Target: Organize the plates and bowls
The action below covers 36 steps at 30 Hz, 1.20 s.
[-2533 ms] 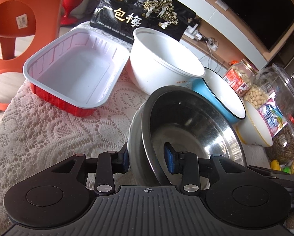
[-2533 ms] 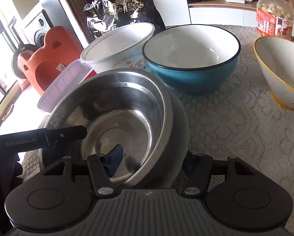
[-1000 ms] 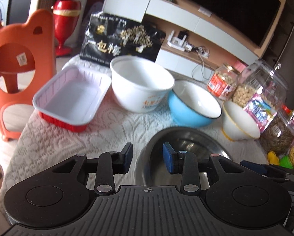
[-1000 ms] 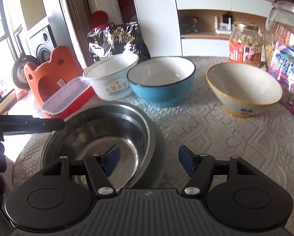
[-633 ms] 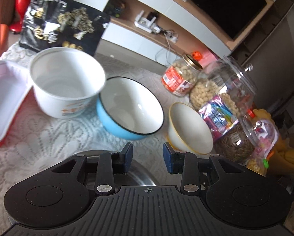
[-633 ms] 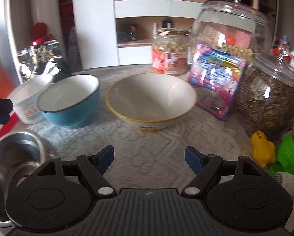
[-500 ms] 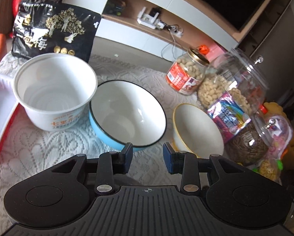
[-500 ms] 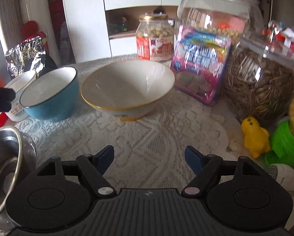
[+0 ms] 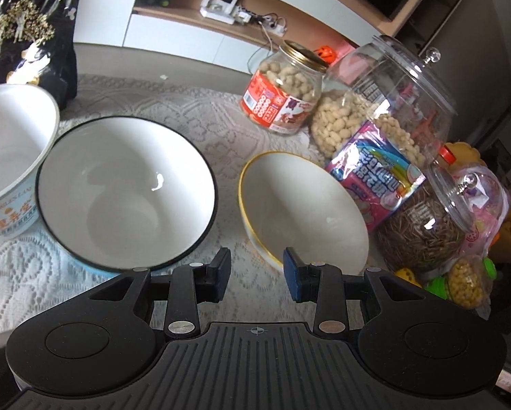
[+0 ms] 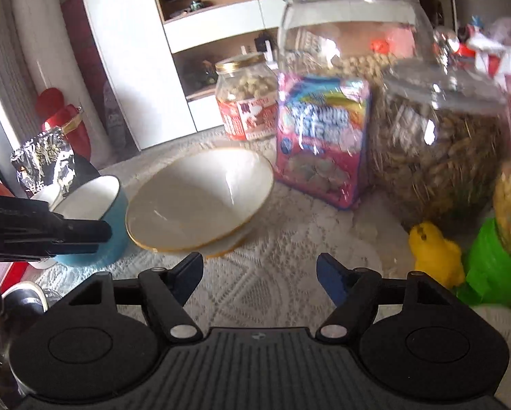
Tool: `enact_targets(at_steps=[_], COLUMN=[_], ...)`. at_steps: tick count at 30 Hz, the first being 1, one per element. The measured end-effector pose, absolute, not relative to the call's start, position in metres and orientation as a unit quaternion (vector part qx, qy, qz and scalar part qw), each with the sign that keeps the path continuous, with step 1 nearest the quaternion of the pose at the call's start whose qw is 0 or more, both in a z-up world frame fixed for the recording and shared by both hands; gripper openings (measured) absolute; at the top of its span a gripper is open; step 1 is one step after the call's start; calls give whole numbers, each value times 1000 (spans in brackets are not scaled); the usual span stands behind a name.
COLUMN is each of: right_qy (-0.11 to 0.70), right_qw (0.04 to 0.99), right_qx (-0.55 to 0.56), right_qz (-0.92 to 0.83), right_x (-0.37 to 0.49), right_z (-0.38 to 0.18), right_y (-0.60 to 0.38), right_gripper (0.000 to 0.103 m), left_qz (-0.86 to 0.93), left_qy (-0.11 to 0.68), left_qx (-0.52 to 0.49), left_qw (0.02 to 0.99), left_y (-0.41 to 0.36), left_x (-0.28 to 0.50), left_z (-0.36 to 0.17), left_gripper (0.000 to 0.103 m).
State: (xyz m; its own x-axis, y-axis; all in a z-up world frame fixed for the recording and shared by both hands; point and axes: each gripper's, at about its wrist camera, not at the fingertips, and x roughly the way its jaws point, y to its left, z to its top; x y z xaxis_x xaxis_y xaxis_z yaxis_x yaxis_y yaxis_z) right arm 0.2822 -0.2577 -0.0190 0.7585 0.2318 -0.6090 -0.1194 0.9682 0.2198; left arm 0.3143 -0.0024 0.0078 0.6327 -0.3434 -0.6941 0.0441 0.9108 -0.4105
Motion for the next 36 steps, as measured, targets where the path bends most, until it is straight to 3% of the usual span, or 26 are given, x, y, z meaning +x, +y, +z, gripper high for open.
enact_targets(at_steps=[2,7,8,14,31,36], right_qy=[330,334,347,411,463,464], right_qw=[936,932,926,888,861,864], right_qx=[75,106,115,139,100,55], right_qz=[96,91,96,150,185,190], right_x=[305,373,384,423,322,301], right_z=[-8,-11,-16,-39,-2,-8], right_y=[-259,-272,-273,-264,-274,-271], right_gripper=[63,57,51,25,26,26], left_qz=[-103,-80,-75,-53,-125,-162], left_qy=[419,418,418,427,571,564], left_qx=[-174,-184,-182,-134,-157,-145], left_qw=[885,886,887,893,796,796], left_y=[-9,-19,-22,-39,-36,-35], left_x=[324,342,346,362,296,281], left_z=[7,-5,-8,-8,-10,-10], left_gripper=[37,37,32,35,37,32])
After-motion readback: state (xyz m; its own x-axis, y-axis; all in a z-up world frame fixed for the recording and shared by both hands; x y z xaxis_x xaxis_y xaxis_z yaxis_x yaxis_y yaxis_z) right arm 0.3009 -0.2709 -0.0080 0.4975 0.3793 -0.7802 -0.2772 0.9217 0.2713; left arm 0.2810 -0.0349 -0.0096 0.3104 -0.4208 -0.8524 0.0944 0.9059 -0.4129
